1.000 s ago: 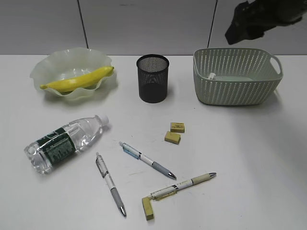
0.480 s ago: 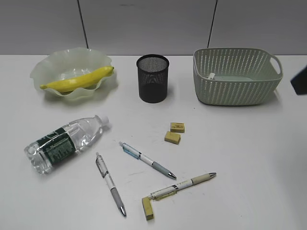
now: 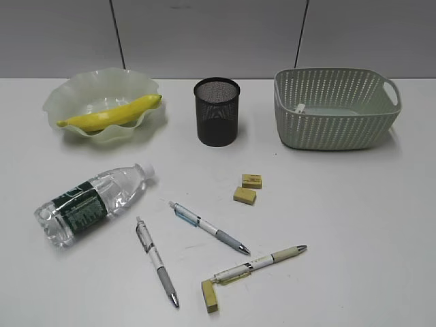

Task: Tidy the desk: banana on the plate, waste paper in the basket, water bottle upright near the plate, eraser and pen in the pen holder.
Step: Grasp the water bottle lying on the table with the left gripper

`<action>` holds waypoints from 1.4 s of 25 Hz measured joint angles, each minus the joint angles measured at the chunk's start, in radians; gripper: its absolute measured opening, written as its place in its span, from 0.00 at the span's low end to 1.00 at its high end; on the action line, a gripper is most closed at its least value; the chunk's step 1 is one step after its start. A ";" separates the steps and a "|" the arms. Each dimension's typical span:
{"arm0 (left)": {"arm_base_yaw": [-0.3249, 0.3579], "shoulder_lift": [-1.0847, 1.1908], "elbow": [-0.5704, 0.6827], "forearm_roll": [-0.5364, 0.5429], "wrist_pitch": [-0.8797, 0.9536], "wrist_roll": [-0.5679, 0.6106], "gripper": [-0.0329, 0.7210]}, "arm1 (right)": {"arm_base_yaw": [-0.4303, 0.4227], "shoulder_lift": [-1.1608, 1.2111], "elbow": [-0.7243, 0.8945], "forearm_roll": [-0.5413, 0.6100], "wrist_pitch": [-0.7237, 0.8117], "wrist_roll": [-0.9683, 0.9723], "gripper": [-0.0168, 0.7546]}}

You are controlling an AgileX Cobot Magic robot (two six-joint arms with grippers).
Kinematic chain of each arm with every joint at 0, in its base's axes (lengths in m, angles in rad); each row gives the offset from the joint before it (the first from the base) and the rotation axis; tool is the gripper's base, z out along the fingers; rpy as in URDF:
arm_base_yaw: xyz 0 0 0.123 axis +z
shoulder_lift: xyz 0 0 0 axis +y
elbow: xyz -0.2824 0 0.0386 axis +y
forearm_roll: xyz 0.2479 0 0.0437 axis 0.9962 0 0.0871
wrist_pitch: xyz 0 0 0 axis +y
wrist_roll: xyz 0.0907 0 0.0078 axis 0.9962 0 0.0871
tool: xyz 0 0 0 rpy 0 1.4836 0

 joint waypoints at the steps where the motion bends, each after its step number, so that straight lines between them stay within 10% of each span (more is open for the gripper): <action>1: 0.000 0.000 0.000 0.000 0.000 0.000 0.55 | 0.000 -0.061 0.021 -0.007 0.014 0.000 0.78; 18: 0.000 0.091 -0.003 -0.004 -0.010 0.000 0.55 | 0.000 -0.405 0.033 -0.055 0.029 0.043 0.78; 35: 0.000 1.164 -0.316 -0.210 -0.181 0.172 0.81 | 0.000 -0.405 0.033 -0.059 0.029 0.045 0.78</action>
